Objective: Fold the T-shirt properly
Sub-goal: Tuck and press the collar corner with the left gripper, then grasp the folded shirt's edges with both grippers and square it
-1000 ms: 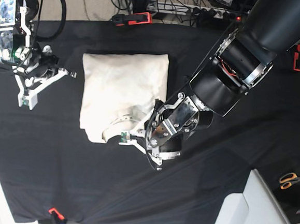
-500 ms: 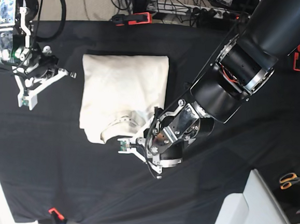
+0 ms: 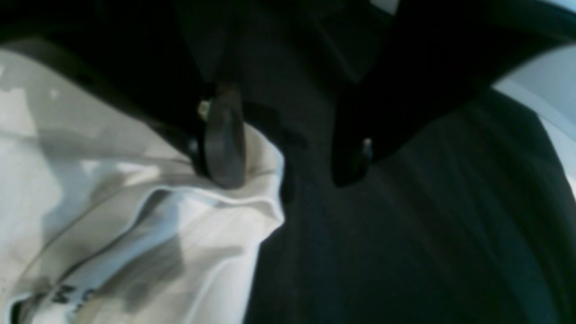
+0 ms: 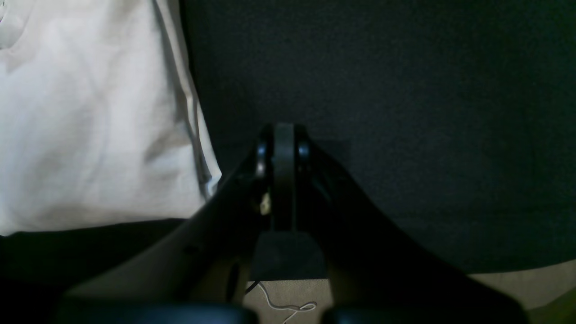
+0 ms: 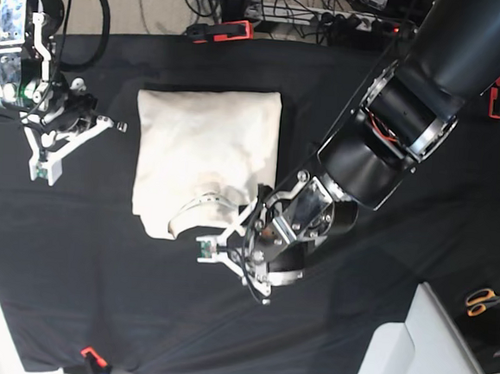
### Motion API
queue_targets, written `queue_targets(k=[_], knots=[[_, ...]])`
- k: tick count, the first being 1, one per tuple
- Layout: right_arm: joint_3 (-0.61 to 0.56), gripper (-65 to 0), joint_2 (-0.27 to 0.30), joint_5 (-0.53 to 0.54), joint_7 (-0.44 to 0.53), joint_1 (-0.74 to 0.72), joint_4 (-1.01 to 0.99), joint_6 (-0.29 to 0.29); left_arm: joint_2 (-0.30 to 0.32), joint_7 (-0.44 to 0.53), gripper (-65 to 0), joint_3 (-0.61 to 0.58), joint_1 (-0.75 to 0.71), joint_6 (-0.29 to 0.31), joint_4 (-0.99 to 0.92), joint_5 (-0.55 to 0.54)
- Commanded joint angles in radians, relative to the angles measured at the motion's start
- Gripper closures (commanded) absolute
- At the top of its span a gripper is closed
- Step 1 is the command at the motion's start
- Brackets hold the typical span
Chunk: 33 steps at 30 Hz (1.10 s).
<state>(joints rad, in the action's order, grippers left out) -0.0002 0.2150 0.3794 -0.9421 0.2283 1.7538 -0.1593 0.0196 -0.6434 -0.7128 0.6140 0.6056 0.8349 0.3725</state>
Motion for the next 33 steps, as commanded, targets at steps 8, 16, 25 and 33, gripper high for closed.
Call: queue_targets(k=[8,16,25,33], knots=[[0.002,-0.2,0.008,0.003,0.015,-0.01,0.019,0.0,-0.008,-0.002,-36.0,0.011,0.096,-0.011,0.04,0.003],[0.002,-0.2,0.011,0.002,0.01,-0.01,0.093,0.099,-0.004,-0.145,-7.6,0.163,-0.151,-0.011,0.478,0.004],[-0.007,-0.2,0.011,-0.001,0.008,-0.059,0.096,0.359,0.01,-0.043,0.0,0.31,-0.452,-0.011,0.66,0.07],[-0.195,-0.2,0.017,-0.003,0.01,-0.166,0.074,0.384,0.032,0.072,0.0,0.384,-0.544,-0.011,0.582,0.076]])
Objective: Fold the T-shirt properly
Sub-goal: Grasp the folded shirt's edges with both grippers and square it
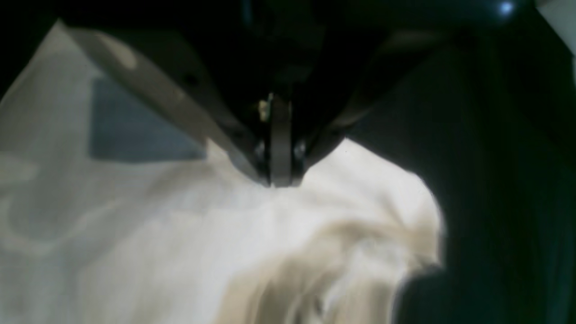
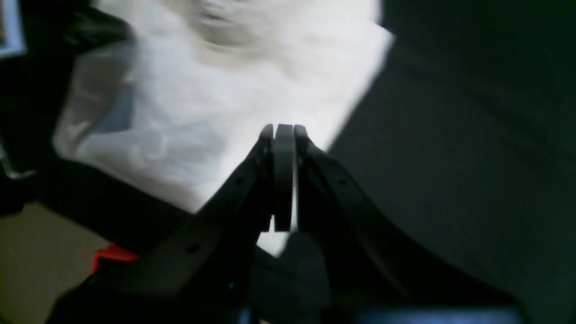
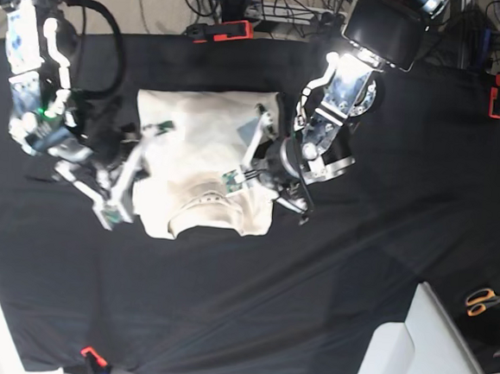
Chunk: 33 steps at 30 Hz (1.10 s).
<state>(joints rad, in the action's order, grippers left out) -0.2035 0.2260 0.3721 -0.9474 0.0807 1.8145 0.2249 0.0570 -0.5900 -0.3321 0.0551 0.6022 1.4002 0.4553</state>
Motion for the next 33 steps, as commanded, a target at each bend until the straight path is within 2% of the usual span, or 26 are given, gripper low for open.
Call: queue_targets(k=[1,4,9,14,19,22,28,33], knots=[[-0.015,-0.2,0.006,0.005,0.015,-0.034,0.0,0.001,0.004,0.018,0.0,0.004,0.015,-0.008,0.012,-0.008],[-0.092,-0.2,0.006,0.005,0.018,-0.097,-0.055,0.001,0.031,0.02,0.0,0.004,0.015,-0.008,-0.008,-0.01],[-0.179,-0.2,0.002,0.005,0.023,-0.209,-0.161,0.001,0.037,0.025,0.0,0.004,0.018,-0.008,-0.065,-0.01],[-0.224,-0.2,0.003,0.006,0.152,-0.286,-0.338,0.005,0.037,0.026,0.0,0.006,0.022,-0.008,-0.057,-0.01],[-0.222,-0.2,0.0,0.006,0.279,-0.33,-0.56,0.11,0.037,0.026,0.0,0.008,0.028,-0.008,-0.055,-0.002],[-0.222,-0.2,0.003,0.006,0.342,-0.359,-0.672,0.136,0.037,0.026,0.0,0.008,0.028,-0.008,-0.057,-0.003],[-0.23,-0.2,0.02,0.006,0.451,-0.401,-0.839,0.138,0.037,0.025,0.0,0.008,0.048,-0.008,-0.065,-0.008],[-0.23,-0.2,0.026,0.006,0.456,-0.398,-0.823,0.138,0.036,0.025,0.0,0.008,0.05,-0.008,-0.054,-0.005]])
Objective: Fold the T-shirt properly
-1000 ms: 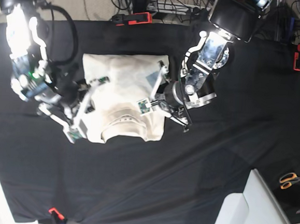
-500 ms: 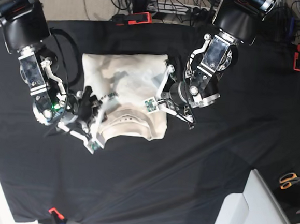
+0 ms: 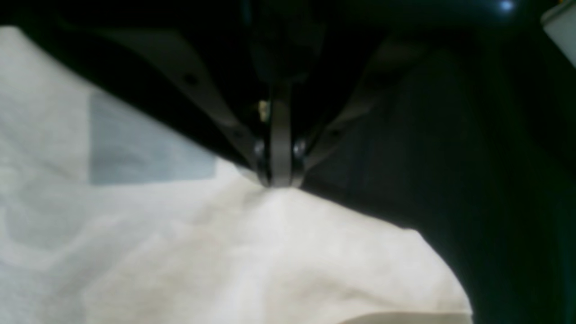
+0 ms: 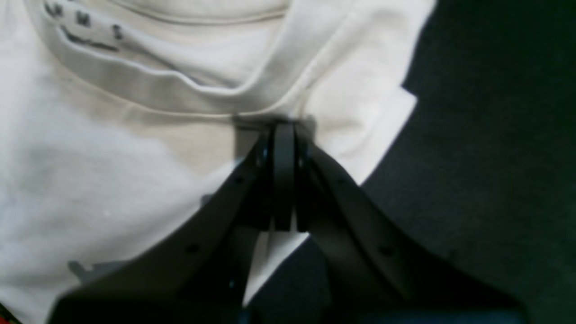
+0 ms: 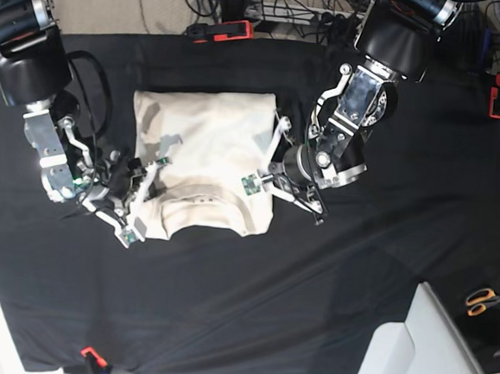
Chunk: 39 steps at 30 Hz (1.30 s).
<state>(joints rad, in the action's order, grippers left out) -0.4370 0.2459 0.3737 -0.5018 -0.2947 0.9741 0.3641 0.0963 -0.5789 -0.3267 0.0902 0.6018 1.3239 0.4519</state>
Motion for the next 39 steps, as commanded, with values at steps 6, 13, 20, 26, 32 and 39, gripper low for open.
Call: queue_targets(k=[6,13,20,26,32,39], knots=[[0.004,-0.2,0.08,0.001,0.009,0.087,0.317,-0.03,0.0,0.012,0.0,0.045,-0.036,-0.007,0.164,-0.006],[0.025,-0.2,0.172,-0.167,0.009,0.34,0.733,-0.23,0.029,0.041,0.0,0.127,-0.228,-0.006,0.454,-0.008],[0.089,-0.2,0.123,-0.23,0.009,0.55,0.871,-0.228,0.035,0.153,0.0,0.096,-0.389,-0.007,0.498,-0.051],[0.04,-0.2,0.076,-0.23,0.009,0.567,0.814,-0.228,0.039,0.158,0.0,0.039,-0.332,-0.095,0.429,-0.17],[-0.032,-0.2,0.04,-0.23,0.013,0.532,0.724,-0.228,0.056,0.158,0.0,-0.051,-0.29,-0.156,0.349,-0.18],[-0.036,-0.2,-0.003,-0.23,0.084,0.504,0.547,-0.228,0.058,0.158,0.0,-0.088,-0.294,-0.158,0.22,-0.172]])
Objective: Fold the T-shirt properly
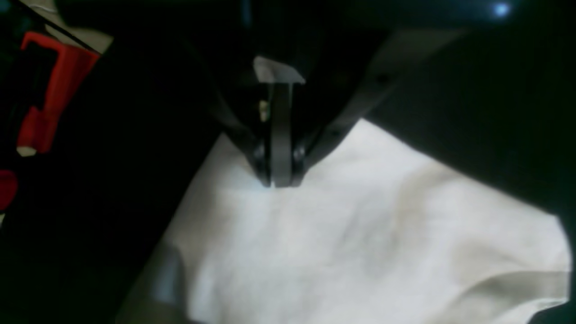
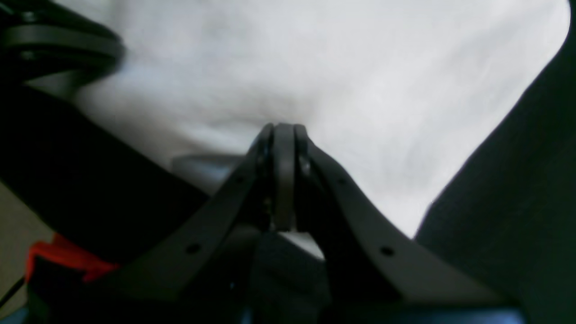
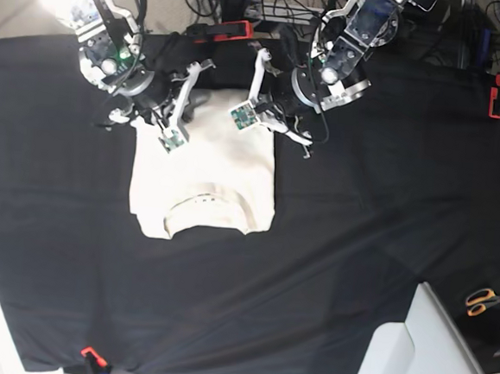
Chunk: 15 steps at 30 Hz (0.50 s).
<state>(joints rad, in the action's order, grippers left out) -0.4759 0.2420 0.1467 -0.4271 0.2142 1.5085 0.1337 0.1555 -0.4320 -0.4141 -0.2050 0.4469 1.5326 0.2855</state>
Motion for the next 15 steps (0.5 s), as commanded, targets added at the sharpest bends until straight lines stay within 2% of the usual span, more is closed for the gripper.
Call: queue_targets(k=[1,4,7,10,15], knots=[[0.006,-0.2,0.001,-0.003,0.032,-0.005,-0.016,0.002,0.006,0.011,0.0,0.001,0.0,-0.003,0.003,-0.006],[0.006,-0.2,0.001,-0.003,0.081,-0.005,-0.104,0.002,0.026,0.011,0.0,-0.006,0.0,-0.004,-0.008,-0.012],[0.007,-0.2,0.006,-0.003,0.092,0.003,-0.102,0.002,0.029,0.011,0.0,0.005,0.002,-0.004,0.016,-0.007],[0.009,-0.2,0.01,-0.005,0.084,0.038,-0.001,0.002,0.033,0.005,0.0,0.039,0.0,-0.004,0.081,-0.007],[0.059,0.0,0.01,-0.009,-0.022,0.129,0.223,-0.003,0.083,0.002,0.0,0.111,-0.046,-0.004,0.236,-0.007]])
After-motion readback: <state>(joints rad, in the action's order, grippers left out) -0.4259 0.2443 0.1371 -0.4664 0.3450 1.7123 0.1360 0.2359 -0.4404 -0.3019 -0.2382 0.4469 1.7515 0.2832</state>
